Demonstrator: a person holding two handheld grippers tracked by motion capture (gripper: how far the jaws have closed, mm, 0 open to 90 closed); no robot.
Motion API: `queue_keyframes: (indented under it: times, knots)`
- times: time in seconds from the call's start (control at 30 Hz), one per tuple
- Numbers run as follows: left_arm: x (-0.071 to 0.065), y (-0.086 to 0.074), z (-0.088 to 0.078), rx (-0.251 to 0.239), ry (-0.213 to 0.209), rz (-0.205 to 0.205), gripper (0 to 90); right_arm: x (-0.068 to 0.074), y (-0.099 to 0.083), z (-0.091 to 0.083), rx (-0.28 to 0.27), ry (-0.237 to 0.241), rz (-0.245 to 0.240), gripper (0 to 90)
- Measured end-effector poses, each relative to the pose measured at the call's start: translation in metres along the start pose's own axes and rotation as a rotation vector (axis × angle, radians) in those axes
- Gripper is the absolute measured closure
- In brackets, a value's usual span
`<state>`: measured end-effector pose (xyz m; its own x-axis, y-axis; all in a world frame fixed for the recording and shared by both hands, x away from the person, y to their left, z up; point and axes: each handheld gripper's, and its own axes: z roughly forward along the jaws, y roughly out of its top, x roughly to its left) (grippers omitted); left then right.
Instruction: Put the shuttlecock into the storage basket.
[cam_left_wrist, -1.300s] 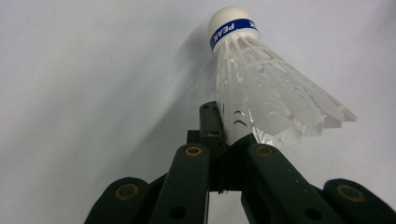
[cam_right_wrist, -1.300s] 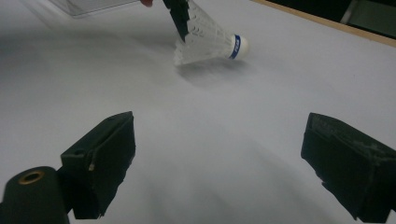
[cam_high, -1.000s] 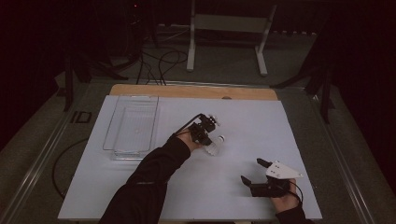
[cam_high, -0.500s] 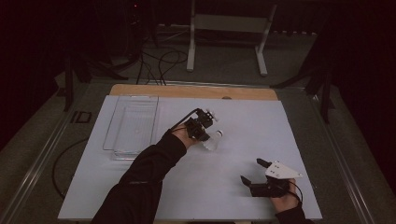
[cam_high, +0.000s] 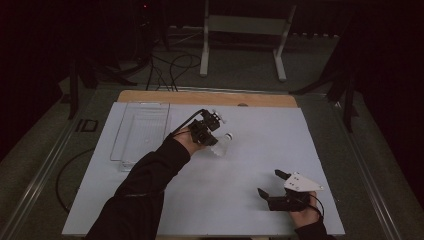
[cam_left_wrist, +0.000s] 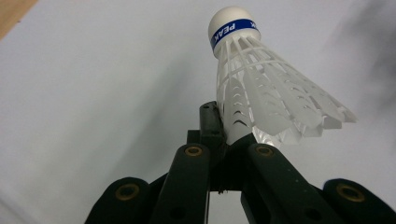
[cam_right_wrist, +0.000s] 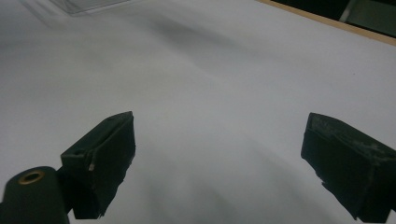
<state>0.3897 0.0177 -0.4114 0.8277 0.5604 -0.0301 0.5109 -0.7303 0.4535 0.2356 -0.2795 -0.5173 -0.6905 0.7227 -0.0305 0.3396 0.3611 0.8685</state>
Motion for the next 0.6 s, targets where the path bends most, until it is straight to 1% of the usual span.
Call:
queue_keyframes:
  times: [0.07, 0.13, 0.17, 0.2, 0.3, 0.47, 0.5, 0.6]
  knots:
    - [0.001, -0.001, -0.005, 0.005, 0.009, 0.001, 90.0, 0.000, 0.000, 0.000, -0.001, 0.000, -0.002, 10.0]
    - [0.003, -0.002, -0.010, -0.003, 0.009, -0.001, 90.0, 0.000, 0.000, 0.000, -0.002, 0.000, -0.003, 10.0]
    - [0.003, -0.002, -0.010, -0.003, 0.009, -0.001, 90.0, 0.000, 0.000, 0.000, -0.002, 0.000, -0.003, 10.0]
    - [0.004, -0.003, -0.014, -0.007, 0.018, 0.003, 90.0, 0.000, 0.000, 0.000, -0.003, 0.000, -0.004, 10.0]
    - [0.006, -0.005, -0.021, -0.010, 0.020, 0.002, 90.0, 0.000, 0.000, 0.001, -0.002, -0.001, -0.007, 10.0]
    - [0.009, -0.009, -0.028, -0.011, 0.022, -0.013, 90.0, 0.001, 0.000, 0.001, -0.001, -0.001, -0.007, 10.0]
    - [0.010, -0.010, -0.030, -0.010, 0.022, -0.009, 90.0, 0.001, 0.001, 0.001, -0.002, -0.002, -0.006, 10.0]
    - [0.011, -0.012, -0.033, -0.017, 0.024, -0.021, 90.0, 0.001, 0.000, 0.001, -0.001, -0.002, -0.005, 10.0]
